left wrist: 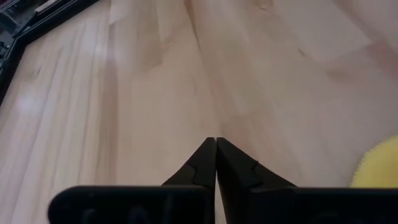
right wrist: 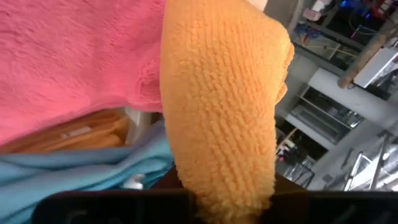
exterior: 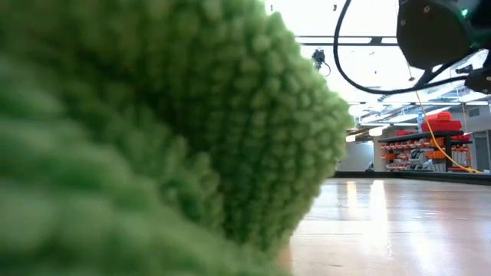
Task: Fold microfiber towels
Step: Put the folded orange towel into the transparent bin
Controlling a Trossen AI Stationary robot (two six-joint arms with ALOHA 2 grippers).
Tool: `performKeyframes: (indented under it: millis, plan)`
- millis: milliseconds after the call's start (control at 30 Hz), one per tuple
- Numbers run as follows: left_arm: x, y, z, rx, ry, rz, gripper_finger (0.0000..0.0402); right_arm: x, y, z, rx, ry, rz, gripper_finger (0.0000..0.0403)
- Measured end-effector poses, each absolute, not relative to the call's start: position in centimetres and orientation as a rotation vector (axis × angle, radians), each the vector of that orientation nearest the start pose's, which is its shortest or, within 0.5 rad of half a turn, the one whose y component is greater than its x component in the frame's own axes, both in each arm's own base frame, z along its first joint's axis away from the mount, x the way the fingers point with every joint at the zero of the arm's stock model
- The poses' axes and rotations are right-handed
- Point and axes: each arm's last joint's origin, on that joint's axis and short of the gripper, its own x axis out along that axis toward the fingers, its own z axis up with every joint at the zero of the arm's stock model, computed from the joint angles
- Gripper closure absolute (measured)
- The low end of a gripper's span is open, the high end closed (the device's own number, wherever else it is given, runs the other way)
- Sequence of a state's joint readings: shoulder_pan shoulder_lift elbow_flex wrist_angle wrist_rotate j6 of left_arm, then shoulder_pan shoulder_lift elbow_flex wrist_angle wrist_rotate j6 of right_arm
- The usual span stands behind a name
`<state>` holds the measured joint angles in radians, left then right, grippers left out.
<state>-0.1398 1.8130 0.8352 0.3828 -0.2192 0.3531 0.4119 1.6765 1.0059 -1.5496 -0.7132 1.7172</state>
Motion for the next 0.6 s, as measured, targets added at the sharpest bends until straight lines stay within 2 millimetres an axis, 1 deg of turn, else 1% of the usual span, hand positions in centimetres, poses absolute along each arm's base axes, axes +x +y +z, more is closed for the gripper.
performKeyframes:
  millis: [167,333,433,533,600]
  plan:
    - [34.6,-4.4,13.5,0.452,0.613,-0.037,0.0391,19.8,10.3,17.6,1.088,2.124,-1.429,0.0356]
    - [34.4,-4.4,13.3,0.451,0.637,-0.037,0.0377,20.1,10.3,17.0,1.068,2.078,-1.344,0.0345]
    - [34.4,-4.4,13.3,0.451,0.636,-0.037,0.0374,20.4,10.3,17.0,1.056,2.064,-1.301,0.0324]
    - [34.4,-4.4,13.3,0.45,0.636,-0.037,0.038,20.5,10.3,16.8,1.062,2.057,-1.26,0.0292]
    - [34.4,-4.4,13.3,0.448,0.637,-0.036,0.0386,20.6,10.2,16.8,1.068,2.057,-1.267,0.0268]
